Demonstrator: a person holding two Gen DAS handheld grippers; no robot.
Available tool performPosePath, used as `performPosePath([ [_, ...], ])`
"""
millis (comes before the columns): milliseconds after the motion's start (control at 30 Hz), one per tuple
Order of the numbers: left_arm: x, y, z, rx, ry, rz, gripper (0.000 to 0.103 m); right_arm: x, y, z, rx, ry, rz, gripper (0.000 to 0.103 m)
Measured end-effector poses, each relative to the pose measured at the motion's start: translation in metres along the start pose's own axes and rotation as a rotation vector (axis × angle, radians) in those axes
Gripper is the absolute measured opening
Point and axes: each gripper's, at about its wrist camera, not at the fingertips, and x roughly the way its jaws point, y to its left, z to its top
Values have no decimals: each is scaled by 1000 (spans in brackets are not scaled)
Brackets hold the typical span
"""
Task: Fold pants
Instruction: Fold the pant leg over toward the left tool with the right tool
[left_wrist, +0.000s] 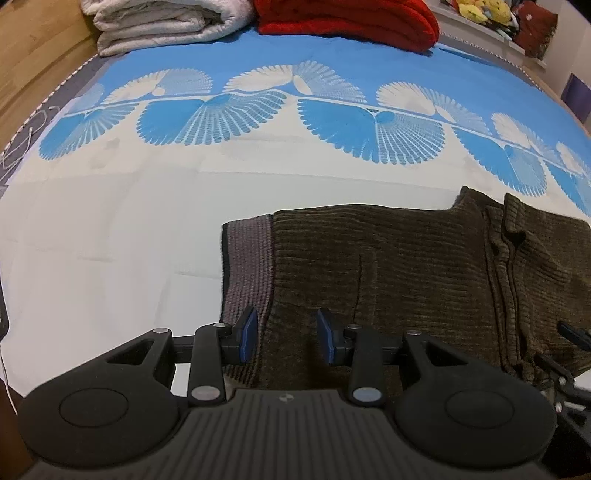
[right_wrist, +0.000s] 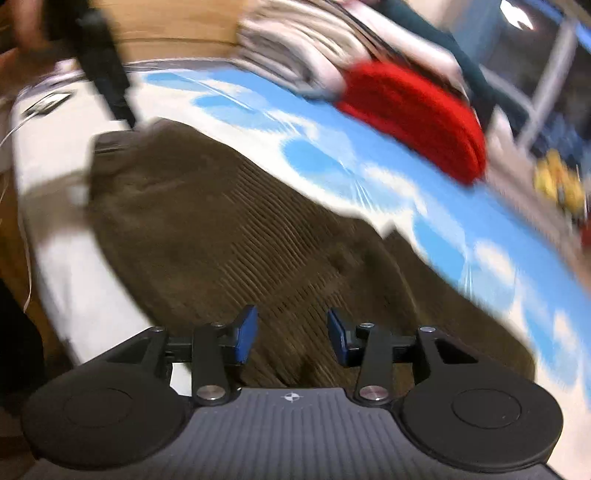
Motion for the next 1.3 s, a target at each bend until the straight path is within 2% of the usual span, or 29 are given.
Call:
performPosePath([
  [67, 2, -8, 1, 22, 4, -2, 39, 12, -6, -7, 61, 62, 34, 44],
  [133, 4, -16, 3, 44, 8, 0, 39, 24, -6, -13, 59, 112, 78, 44],
  [200, 5, -24, 5, 53, 10, 0, 39, 21, 1, -11, 15, 97, 71, 43],
  [267, 7, -31, 7, 57, 10, -6, 39, 18, 8, -10, -42, 97, 85, 32],
  [333, 9, -40, 9, 66, 12, -8, 39, 16, 10, -8, -109, 90, 93, 26],
  [367, 10, -44, 10, 71, 13, -7, 39, 18, 9, -10, -137, 90, 99, 19],
  [400, 10, -48, 11, 75, 13, -7, 39, 18, 8, -10, -153, 91, 107, 17],
  [433, 10, -52, 12, 78, 12, -6, 39, 21, 8, -3, -154, 82, 99, 14],
  [500, 11, -59, 15, 80, 6, -9, 39, 5, 6, 9, -134, -10, 68, 13],
  [567, 12, -66, 17, 83, 2, -16, 39, -19, 2, 19, -97, -103, 93, 13],
  [600, 14, -70, 19, 86, 5, -18, 39, -25, 2, 17, -94, -116, 119, 13],
  [667, 18, -78, 22, 92, 15, -21, 39, -18, 9, 6, -133, -61, 179, 13],
  [700, 20, -83, 24, 87, 21, -31, 39, -8, 15, -3, -167, 3, 200, 13],
  [767, 23, -92, 28, 67, 33, -65, 39, -4, 20, -13, -198, 4, 184, 16],
  [933, 31, -121, 43, 0, 31, -220, 39, -32, -22, 0, -23, -22, 265, 17],
  [1033, 38, -141, 54, -40, 16, -325, 39, -58, -59, -4, 119, -86, 210, 19],
  [1133, 48, -167, 62, -30, -14, -403, 39, -66, -101, -23, 293, -77, 74, 19],
  [1167, 54, -176, 65, -17, -22, -416, 39, -64, -115, -31, 347, -39, 18, 19],
  [1233, 66, -193, 72, 3, -28, -421, 39, -53, -142, -56, 447, 110, -102, 19],
  [1267, 72, -199, 74, 11, -39, -427, 39, -46, -153, -72, 486, 216, -135, 14],
  [1300, 79, -207, 78, 22, -52, -432, 39, -41, -163, -89, 531, 295, -122, 12],
])
